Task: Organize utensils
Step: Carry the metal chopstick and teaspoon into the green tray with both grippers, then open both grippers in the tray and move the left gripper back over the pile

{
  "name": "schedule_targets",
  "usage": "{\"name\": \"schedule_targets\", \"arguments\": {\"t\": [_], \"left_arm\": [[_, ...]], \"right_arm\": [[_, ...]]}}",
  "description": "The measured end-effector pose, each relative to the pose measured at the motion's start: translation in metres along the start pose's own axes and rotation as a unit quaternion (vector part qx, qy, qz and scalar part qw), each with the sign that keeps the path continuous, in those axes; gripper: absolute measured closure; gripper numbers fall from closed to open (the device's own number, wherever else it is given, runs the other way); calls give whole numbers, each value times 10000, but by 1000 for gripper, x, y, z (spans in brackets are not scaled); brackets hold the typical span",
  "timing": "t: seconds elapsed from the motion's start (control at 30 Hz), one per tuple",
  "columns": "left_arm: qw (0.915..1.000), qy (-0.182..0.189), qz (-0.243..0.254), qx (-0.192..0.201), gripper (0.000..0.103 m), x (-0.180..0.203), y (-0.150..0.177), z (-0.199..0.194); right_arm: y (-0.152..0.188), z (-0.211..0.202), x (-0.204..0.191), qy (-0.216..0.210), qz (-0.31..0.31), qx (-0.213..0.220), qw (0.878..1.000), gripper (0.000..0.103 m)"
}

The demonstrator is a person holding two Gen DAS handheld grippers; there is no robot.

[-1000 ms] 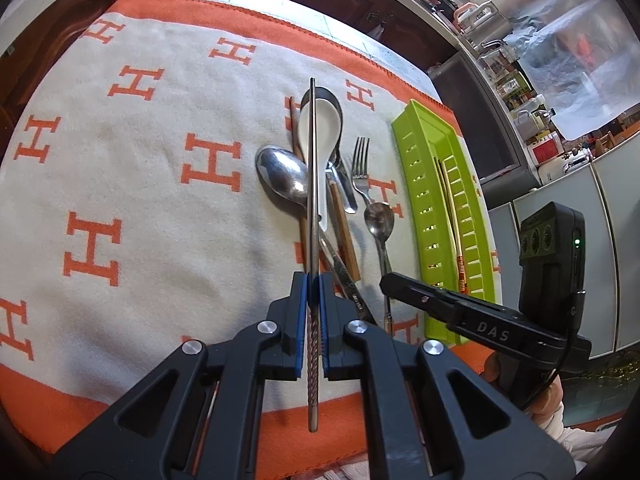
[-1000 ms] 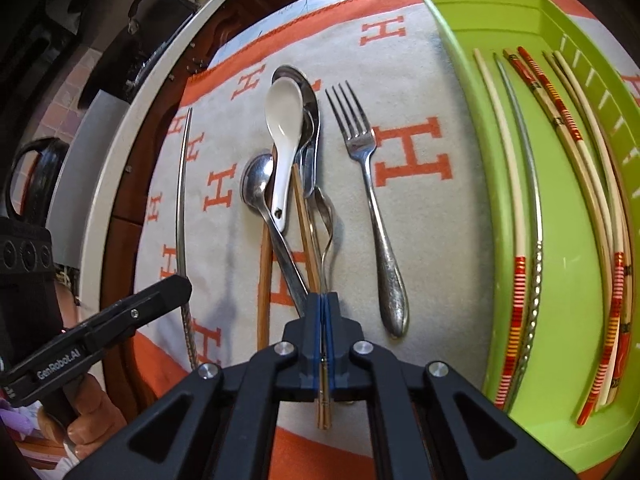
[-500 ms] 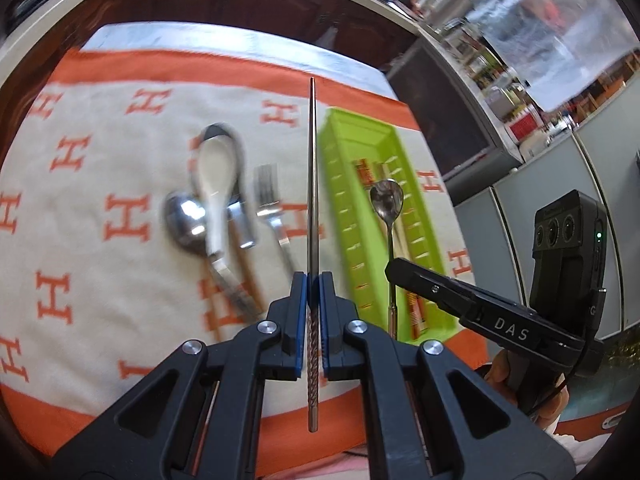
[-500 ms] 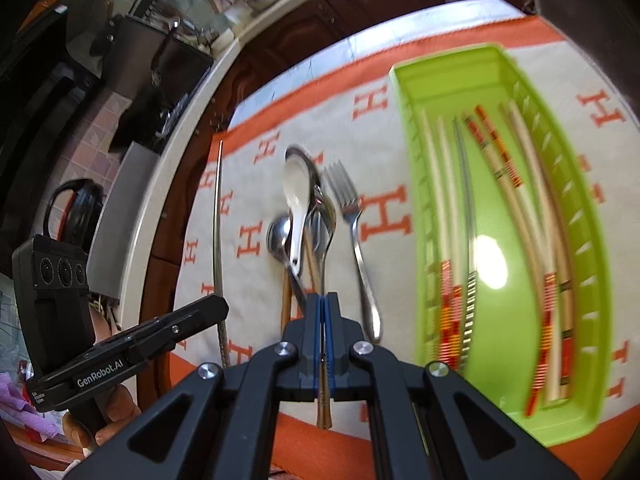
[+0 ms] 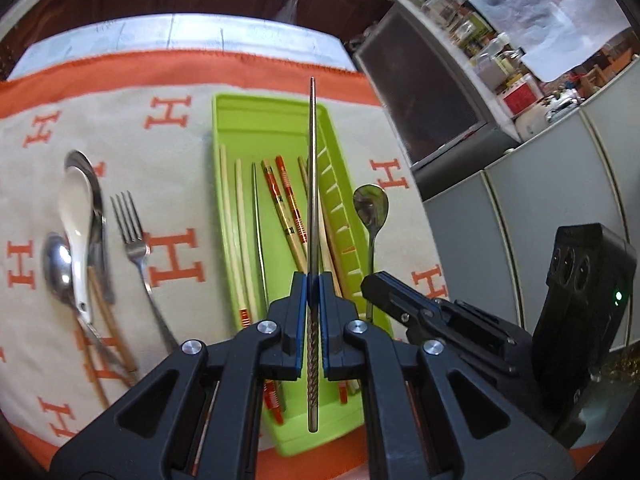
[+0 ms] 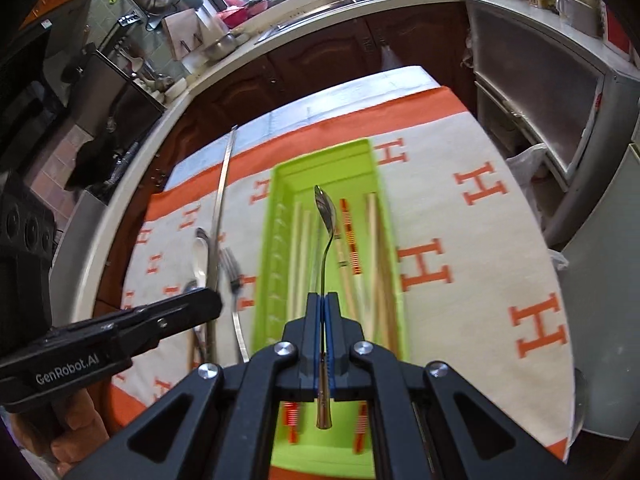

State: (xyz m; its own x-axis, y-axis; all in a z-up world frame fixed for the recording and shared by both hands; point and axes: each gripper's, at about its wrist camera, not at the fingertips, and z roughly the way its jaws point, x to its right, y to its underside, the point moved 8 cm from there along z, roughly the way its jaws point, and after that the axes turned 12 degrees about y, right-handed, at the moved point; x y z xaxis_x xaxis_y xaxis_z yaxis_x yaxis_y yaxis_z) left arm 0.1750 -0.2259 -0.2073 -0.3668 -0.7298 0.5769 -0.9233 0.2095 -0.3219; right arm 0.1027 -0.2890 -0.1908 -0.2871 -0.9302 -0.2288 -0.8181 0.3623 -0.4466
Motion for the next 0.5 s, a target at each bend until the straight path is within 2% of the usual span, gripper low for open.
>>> {"name": "schedule_targets", "arguments": {"t": [0.33, 0.43, 0.5], "left_arm": [[9983, -383, -122, -413, 98, -16, 17, 34], [9981, -439, -65, -424, 89, -16, 19, 31], [9980, -519, -5, -358, 78, -17, 20, 25]], "right_arm": [[9, 34, 12, 97, -175, -395, 9990, 100], [10, 34, 13, 15, -162, -404, 9990, 100], [10, 33, 12, -92, -123, -394, 9991, 100]]}}
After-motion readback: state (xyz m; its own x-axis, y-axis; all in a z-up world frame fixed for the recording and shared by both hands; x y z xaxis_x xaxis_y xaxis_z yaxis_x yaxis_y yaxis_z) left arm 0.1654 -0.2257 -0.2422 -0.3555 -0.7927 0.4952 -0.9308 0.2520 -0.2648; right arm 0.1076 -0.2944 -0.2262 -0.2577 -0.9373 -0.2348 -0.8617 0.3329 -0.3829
